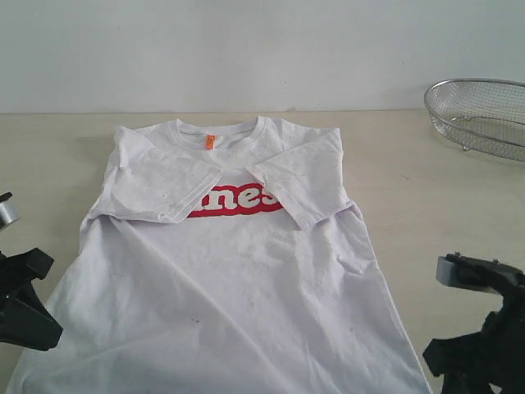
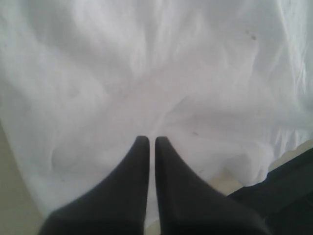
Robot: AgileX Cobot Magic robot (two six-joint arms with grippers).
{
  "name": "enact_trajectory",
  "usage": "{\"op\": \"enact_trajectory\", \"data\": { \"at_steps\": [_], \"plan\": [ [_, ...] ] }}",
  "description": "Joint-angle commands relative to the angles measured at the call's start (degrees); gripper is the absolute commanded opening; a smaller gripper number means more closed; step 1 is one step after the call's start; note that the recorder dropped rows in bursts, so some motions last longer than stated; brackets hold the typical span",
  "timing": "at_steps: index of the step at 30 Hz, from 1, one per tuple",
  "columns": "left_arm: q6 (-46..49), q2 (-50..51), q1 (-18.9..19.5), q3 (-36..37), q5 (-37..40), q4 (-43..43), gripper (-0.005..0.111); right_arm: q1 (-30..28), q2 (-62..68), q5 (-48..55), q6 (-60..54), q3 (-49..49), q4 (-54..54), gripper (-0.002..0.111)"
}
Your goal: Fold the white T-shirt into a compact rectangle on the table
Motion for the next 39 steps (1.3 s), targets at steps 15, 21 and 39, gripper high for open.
{"op": "enact_trajectory", "data": {
  "at_steps": [15,21,39],
  "plan": [
    [-1.2,-0.4,-0.4,0.3,-0.2,-0.3,0.005,0.1,1.7,-9.9,-10.4,10.4,17.2,0.054],
    [-1.2,-0.5,-0.4,0.1,0.1,-0.4,0.005,0.1,9.0,-13.7,-12.5,10.4,16.9,0.034],
    [-1.0,-0.5,-0.4,0.1,-0.1,-0.8,0.005,0.1,-5.3,-6.6,-22.8,2.1,21.7,0.0]
  ]
}}
